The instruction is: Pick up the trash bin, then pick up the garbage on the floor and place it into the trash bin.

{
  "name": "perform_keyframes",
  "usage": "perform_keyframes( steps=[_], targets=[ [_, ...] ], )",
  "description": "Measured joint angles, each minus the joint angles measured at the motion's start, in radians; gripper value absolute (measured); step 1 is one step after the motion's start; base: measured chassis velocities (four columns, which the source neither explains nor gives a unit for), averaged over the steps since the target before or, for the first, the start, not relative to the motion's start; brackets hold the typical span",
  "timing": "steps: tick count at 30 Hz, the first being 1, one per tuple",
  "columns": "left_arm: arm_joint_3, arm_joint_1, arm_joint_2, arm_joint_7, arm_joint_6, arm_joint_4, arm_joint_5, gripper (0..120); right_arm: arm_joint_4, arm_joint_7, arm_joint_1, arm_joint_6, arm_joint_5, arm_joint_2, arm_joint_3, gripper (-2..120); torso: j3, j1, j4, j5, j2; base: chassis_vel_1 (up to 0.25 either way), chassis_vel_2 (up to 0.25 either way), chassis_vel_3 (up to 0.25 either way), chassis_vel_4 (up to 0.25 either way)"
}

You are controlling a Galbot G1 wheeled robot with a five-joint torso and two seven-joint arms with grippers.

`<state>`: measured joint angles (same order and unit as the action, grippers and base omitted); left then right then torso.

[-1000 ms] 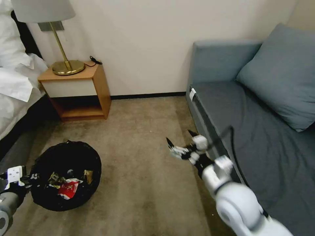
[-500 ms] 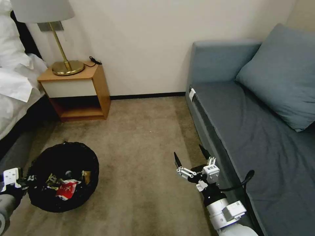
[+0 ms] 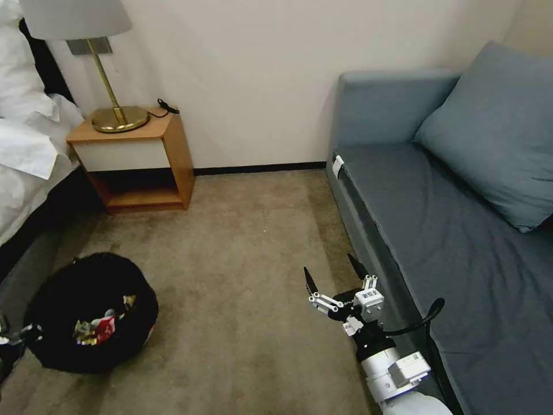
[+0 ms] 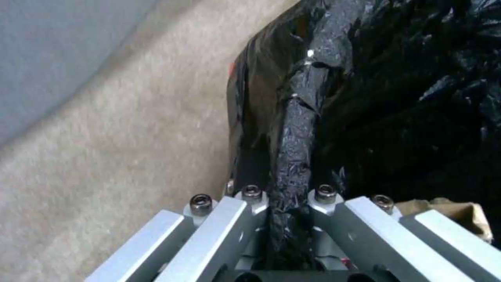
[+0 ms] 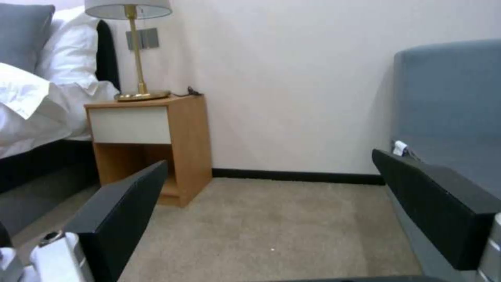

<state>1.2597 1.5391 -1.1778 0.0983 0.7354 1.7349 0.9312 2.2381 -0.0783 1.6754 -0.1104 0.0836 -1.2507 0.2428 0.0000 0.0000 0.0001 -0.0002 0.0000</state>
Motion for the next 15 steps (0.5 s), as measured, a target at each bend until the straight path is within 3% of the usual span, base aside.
perform_keyframes(
  steps=[8,15],
  targets=[
    [-0.021,-0.017,-0.011,0.014,0.000,-0.024,0.001,3,-0.001,0.000,-0.001,0.002,0.001,0.000,-0.001,100,0.000,0.000,-0.0001,0.0000,0.000,0.000,0.000,0.000,0.000],
    [-0.012,-0.016,-0.008,0.019,0.000,-0.019,0.006,29,-0.001,0.000,-0.002,0.003,0.002,0.001,-0.001,100,0.000,0.000,-0.0002,0.0002,0.000,0.000,0.000,0.000,0.000]
  ],
)
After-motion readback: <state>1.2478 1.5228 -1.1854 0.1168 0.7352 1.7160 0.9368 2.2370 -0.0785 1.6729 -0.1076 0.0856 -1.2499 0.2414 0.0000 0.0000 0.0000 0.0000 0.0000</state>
